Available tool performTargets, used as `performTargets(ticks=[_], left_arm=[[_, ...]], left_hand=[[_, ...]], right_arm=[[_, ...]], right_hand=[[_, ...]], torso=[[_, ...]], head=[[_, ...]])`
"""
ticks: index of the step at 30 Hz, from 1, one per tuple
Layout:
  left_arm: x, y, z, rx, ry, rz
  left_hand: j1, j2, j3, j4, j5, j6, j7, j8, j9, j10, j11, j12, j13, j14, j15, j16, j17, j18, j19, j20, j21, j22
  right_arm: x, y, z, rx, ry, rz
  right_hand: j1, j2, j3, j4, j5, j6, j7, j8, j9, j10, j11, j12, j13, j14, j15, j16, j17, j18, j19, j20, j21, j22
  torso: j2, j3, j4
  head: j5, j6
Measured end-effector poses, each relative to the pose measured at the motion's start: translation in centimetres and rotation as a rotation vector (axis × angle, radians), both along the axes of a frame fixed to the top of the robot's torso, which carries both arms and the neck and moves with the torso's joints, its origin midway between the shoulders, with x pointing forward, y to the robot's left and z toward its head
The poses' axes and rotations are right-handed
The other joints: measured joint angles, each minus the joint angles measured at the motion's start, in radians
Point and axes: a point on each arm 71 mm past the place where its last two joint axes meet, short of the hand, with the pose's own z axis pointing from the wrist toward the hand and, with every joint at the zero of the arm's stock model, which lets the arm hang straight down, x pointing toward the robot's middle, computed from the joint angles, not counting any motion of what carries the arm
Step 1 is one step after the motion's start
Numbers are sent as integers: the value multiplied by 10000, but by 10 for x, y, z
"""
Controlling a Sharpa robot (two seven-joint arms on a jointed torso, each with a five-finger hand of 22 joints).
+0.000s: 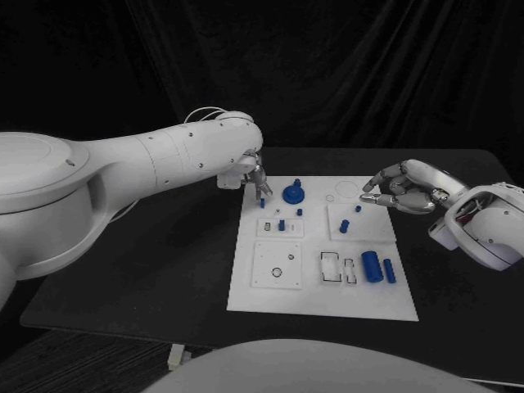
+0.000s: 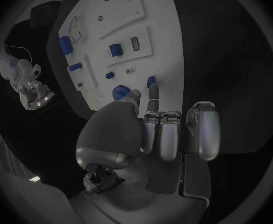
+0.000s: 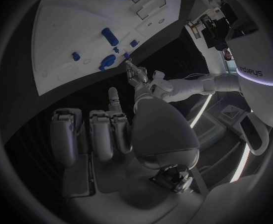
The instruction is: Assemble the parts on the task board
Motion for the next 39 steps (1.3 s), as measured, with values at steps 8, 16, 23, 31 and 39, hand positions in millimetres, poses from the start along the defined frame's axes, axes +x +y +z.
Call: performTargets(ticks=[8, 16, 23, 31, 39], left_arm=[[-1, 0, -3, 41, 44, 6], [-1, 0, -4, 134, 6, -29], [-1, 2, -4, 236, -52, -50], [0, 2, -4, 307, -84, -72], [-1, 0, -4, 331, -86, -108]], left_hand=[[0, 0, -28, -28, 0, 48, -39, 0, 0, 0, 0, 0, 0, 0, 0, 0, 0, 0, 0, 0, -41, 0], [41, -41, -86, -85, -101, 263, -103, 205, 150, 0, 0, 0, 0, 0, 0, 0, 0, 0, 0, 0, -41, 0], [41, -41, -98, -97, -108, 290, -109, 245, 237, 0, 0, 0, 0, 0, 0, 0, 0, 0, 0, 0, -79, 0], [40, -40, -98, -96, -160, 290, -109, 349, 344, 0, 0, 0, 0, 0, 0, 0, 0, -1, 0, 0, -118, 0], [40, -40, -97, -96, -159, 289, -109, 349, 386, 0, 0, 0, 0, 0, 0, 0, 0, 0, 0, 0, -152, 0]], right_arm=[[0, 0, 0, -3, 10, 1], [0, 0, 0, -8, 22, 3], [0, -1, 0, -20, 31, -4], [0, -1, 0, -25, 38, -2], [0, -1, 0, -29, 49, 4]], right_hand=[[0, 0, 0, 0, 0, 0, 0, 0, 0, 0, 0, 0, -1, 0, 0, 0, 0, 0, 0, 0, 0, 0], [0, 0, 0, 0, 0, 0, 0, 0, 1, 0, 0, 0, -1, 0, 0, 0, 0, 0, 0, 0, 0, 7], [0, 0, 0, 0, 0, 0, 0, 0, 1, 0, 0, 0, -1, 0, 0, 0, 0, 0, 0, 0, 0, 7], [0, 0, 0, 0, 0, 0, 0, 0, 1, 0, 0, 0, -2, 0, 0, 0, 0, 0, 0, 0, 0, 6], [0, -1, -18, 17, 0, 0, 0, 0, 2, 0, 0, 0, -2, 0, 0, 0, 0, 0, 0, 0, 0, 5]], torso=[[0, 0, 1], [0, -4, 1], [0, -5, 1], [0, -5, 2], [2, -1, 6]], head=[[-31, 0], [-21, 0], [-11, 0], [-6, 0], [-25, 0]])
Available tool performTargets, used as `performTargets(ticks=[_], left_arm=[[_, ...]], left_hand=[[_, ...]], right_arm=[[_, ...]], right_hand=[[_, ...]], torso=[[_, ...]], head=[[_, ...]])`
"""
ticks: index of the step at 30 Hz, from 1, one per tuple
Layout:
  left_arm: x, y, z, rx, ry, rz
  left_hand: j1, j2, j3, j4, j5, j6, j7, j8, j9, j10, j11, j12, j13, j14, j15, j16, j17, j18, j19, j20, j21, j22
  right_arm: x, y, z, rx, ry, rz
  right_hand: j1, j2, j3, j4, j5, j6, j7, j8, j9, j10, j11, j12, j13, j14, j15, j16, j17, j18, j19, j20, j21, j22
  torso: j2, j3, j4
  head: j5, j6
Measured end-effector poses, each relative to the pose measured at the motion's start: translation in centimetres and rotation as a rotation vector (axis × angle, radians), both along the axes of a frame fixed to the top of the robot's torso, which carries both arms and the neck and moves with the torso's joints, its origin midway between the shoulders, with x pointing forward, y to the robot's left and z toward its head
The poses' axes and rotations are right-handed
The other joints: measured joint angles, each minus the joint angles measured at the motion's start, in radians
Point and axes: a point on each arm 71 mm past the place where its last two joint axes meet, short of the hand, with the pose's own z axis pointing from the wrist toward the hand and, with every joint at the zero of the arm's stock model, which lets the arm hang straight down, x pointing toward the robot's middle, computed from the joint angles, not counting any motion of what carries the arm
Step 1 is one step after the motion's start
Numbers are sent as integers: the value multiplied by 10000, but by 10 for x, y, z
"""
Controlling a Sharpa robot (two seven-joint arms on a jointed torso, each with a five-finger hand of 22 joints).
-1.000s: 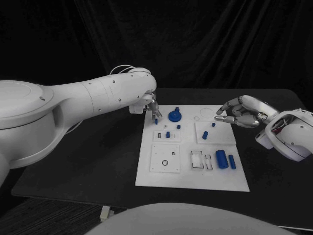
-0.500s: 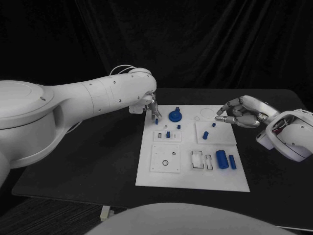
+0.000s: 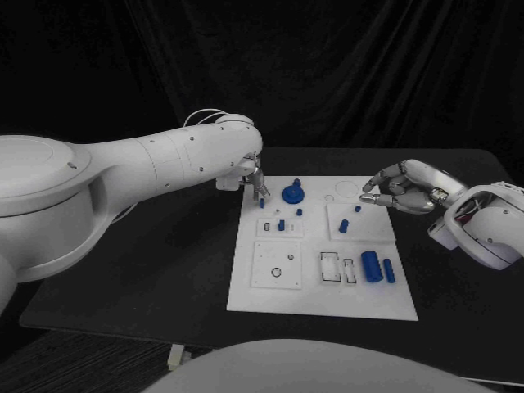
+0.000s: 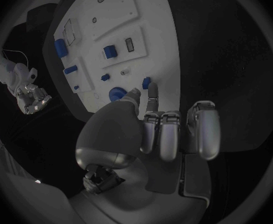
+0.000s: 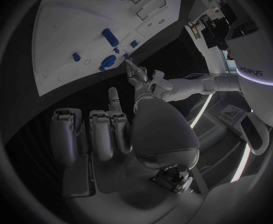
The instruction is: Assemble the parts on the task board
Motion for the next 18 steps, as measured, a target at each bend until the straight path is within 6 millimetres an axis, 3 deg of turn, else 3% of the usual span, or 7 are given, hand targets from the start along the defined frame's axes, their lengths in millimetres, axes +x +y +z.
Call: performTargets(ticks=[18], left_arm=[[0, -3, -4, 17, 46, -20]], left_hand=[[-1, 0, -28, -27, 159, -112, -34, 41, 194, 0, 0, 0, 0, 0, 0, 0, 0, 0, 0, 0, -118, 0]], right_arm=[[0, 0, 0, -15, 40, 12]], right_hand=[[0, 0, -10, 10, 0, 0, 0, 0, 1, 0, 0, 0, 0, 0, 0, 0, 0, 0, 0, 0, 0, -2]], torso=[[4, 0, -5]], head=[[-17, 0]])
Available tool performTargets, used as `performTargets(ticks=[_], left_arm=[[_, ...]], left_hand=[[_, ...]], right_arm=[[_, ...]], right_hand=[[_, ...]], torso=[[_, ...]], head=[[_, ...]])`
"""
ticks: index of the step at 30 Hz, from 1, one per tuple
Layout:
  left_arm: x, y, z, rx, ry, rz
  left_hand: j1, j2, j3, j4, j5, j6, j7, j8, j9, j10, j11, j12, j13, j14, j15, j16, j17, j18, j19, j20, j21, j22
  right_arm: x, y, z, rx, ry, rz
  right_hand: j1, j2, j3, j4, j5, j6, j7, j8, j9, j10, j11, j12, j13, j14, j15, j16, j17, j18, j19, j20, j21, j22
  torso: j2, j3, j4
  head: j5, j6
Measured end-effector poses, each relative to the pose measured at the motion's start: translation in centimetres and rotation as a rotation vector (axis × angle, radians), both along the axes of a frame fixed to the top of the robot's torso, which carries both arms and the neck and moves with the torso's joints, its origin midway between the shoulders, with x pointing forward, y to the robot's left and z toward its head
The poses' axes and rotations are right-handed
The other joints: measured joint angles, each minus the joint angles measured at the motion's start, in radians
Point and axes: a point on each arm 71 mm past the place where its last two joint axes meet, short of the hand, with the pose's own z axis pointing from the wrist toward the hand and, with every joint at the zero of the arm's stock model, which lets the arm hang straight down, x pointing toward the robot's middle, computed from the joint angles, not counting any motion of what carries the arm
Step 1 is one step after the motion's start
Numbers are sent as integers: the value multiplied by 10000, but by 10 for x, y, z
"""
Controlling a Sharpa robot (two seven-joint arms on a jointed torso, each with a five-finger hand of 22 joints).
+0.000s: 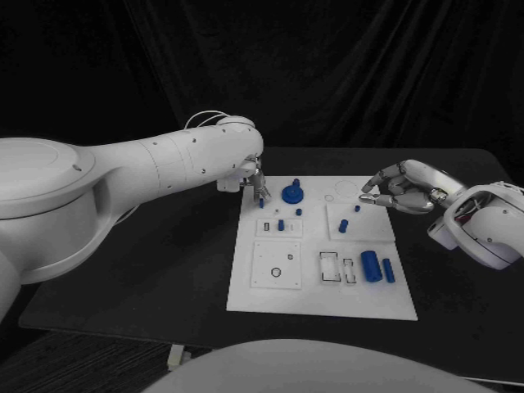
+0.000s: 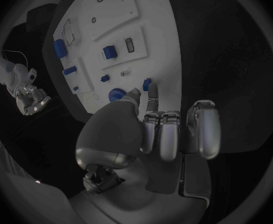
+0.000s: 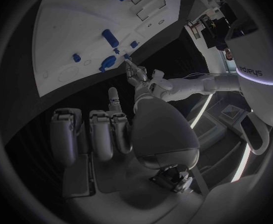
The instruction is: Assemble the parts on the task board
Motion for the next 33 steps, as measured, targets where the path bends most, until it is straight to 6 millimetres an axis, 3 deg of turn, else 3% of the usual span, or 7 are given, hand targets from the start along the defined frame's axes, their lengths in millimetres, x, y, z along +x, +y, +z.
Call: performTargets(ticks=[15, 26, 33], left_arm=[[-1, -2, -2, 5, 74, -67], [-1, -2, -3, 32, 143, -87], [-2, -2, -4, 49, 183, -93]], left_hand=[[44, 44, 114, -113, 457, -142, 0, 89, 172, 0, 0, 0, 0, 0, 0, 0, 0, 0, -38, -38, -39, 0], [138, 32, 168, -167, 587, -142, 0, 89, 234, 0, 0, 0, 0, 0, 0, 0, 0, 0, -38, -37, -79, 0], [227, 42, 272, -271, 876, -213, -3, 126, 303, 0, 0, 0, 0, 0, 0, 0, 0, 0, -38, -37, -86, 0]], right_arm=[[0, 0, 0, -13, 43, 26], [0, 0, -1, -24, 60, 31], [0, 1, -1, -29, 73, 41]], right_hand=[[0, 0, 0, 0, 0, 0, 0, 0, -9, 0, 0, 0, 0, 0, 0, 0, 0, 0, 0, 0, 0, -1], [0, 0, 0, 0, 0, 0, 0, 0, -8, 0, 0, 0, 0, 0, 0, 0, 0, 0, 0, 0, 0, -2], [0, 0, 1, 0, 0, 0, 0, 0, -8, 0, 0, 0, -1, 0, 0, 0, 0, 1, 0, 0, 0, -3]], torso=[[0, 0, 0], [-5, 0, 0], [-5, 0, 0]], head=[[2, 0], [13, 0], [14, 0]])
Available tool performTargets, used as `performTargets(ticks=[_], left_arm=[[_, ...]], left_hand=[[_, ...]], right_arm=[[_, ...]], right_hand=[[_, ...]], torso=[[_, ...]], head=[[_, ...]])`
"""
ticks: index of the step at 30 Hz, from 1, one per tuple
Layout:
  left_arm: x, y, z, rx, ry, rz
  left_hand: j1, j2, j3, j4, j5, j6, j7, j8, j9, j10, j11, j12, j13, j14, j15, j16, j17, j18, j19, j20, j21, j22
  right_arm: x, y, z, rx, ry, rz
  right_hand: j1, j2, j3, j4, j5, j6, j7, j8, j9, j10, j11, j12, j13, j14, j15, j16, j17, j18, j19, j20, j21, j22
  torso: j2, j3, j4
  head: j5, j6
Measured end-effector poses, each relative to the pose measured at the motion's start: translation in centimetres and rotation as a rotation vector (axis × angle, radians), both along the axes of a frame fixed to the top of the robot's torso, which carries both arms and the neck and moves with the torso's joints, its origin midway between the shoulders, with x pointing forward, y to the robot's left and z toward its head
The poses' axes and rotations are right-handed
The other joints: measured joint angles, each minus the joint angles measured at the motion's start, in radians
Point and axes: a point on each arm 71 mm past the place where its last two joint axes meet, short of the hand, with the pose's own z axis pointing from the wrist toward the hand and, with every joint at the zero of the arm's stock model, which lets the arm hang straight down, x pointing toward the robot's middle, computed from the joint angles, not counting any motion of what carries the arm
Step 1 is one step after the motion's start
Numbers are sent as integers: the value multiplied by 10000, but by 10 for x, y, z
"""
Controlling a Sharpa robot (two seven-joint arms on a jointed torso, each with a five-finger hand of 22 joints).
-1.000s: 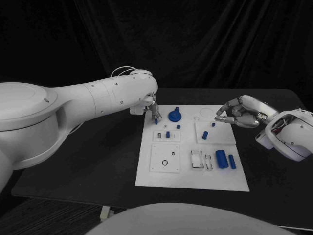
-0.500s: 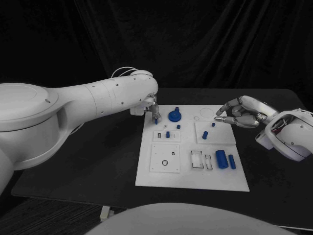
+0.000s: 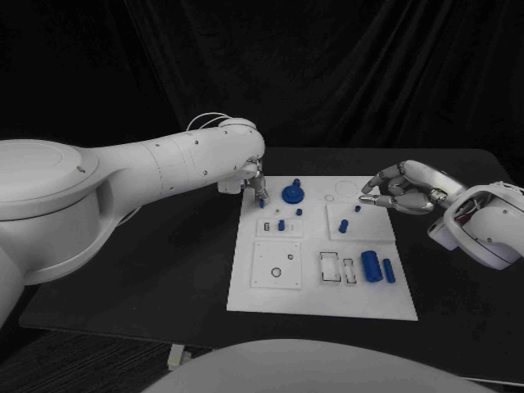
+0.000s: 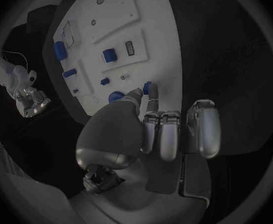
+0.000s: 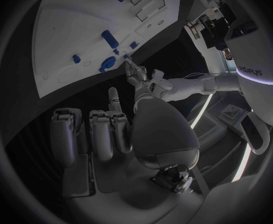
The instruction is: Assemble the parts on the task board
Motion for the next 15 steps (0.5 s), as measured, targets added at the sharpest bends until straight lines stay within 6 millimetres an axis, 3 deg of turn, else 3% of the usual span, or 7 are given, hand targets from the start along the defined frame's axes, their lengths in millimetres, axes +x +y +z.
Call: performTargets(ticks=[15], left_arm=[[0, -2, -2, -6, 31, -19]], left_hand=[[209, -28, 537, -334, 738, -108, -33, 0, 148, -33, -32, 0, 0, 0, 0, 0, 0, 0, 0, 0, -69, 0]], right_arm=[[0, 0, 0, -13, 32, 8]], right_hand=[[0, 0, 0, 0, 0, 0, 0, 0, 1, 0, 0, 0, 8, 0, 0, 0, 0, -1, 0, 0, 0, 8]], torso=[[1, 0, 3]], head=[[-12, 0]])
